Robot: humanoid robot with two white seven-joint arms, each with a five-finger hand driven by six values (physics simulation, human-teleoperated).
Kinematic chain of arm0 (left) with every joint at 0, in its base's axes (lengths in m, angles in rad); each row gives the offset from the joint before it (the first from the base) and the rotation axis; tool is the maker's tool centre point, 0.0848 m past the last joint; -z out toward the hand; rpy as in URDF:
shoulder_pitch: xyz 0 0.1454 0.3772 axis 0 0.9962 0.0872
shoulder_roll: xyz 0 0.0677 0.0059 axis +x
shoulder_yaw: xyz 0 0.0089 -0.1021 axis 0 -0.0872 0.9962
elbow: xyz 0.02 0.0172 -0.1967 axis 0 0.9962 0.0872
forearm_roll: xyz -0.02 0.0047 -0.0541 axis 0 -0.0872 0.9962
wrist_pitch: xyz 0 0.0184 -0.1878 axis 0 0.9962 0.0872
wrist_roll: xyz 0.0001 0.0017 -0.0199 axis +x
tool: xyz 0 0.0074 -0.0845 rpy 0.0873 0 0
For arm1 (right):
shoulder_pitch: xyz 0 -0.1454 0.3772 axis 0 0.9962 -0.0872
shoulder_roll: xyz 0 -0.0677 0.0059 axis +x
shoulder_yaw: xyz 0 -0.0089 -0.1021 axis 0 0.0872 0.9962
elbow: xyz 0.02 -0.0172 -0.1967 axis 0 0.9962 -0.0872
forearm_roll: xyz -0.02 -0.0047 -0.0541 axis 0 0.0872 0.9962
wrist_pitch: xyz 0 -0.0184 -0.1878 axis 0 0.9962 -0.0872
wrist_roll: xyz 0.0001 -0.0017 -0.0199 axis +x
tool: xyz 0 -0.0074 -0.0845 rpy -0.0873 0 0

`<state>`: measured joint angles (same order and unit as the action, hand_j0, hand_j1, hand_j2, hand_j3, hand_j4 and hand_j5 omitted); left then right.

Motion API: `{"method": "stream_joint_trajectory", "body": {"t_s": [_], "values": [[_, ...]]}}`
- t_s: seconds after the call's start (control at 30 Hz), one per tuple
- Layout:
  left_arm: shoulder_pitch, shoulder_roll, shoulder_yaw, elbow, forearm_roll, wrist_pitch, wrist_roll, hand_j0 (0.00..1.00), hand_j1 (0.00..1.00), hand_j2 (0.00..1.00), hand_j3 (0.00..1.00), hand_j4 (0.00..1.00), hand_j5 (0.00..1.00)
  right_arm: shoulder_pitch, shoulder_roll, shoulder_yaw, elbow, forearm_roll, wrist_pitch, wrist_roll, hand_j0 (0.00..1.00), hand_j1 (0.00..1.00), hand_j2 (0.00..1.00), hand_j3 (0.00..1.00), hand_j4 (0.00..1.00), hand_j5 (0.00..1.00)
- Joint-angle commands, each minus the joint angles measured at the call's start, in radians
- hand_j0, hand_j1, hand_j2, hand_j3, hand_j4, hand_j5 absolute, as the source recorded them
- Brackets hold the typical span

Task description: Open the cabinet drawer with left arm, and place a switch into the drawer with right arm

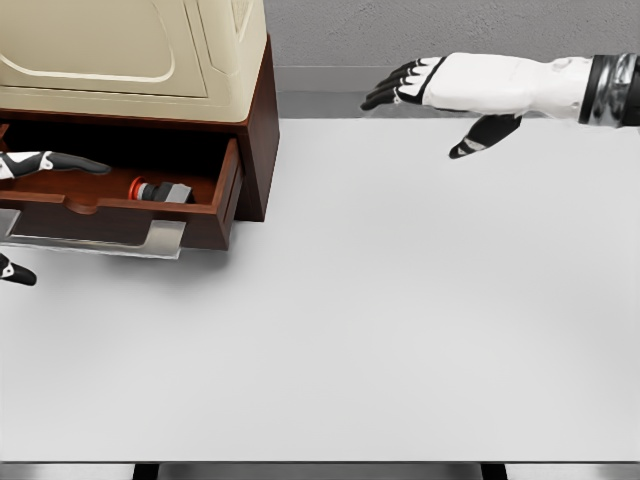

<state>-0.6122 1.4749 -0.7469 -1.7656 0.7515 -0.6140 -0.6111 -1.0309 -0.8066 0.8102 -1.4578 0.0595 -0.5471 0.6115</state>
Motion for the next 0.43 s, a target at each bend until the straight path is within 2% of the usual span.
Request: {"method": "stream_joint_trajectory", "body": {"t_s": [0.0, 0.3, 0.4], "values": [[0.000, -0.005, 0.001, 0.000, 0.009, 0.003, 0.000, 1.00, 1.00, 1.00, 1.00, 1.00, 1.00, 0.005, -0.028, -0.037, 0.042, -0.009, -0.001, -0.001, 1.00, 1.00, 1.00, 1.00, 1.00, 1.00], [0.006, 0.002, -0.003, 0.001, 0.009, 0.003, 0.000, 1.00, 1.00, 1.00, 1.00, 1.00, 1.00, 0.011, -0.025, -0.029, 0.043, -0.004, -0.002, -0.001, 1.00, 1.00, 1.00, 1.00, 1.00, 1.00], [0.008, 0.005, 0.001, 0.000, 0.006, 0.003, 0.000, 1.00, 1.00, 1.00, 1.00, 1.00, 1.00, 0.089, -0.059, -0.034, 0.044, -0.004, -0.004, -0.001, 1.00, 1.00, 1.00, 1.00, 1.00, 1.00]]}}
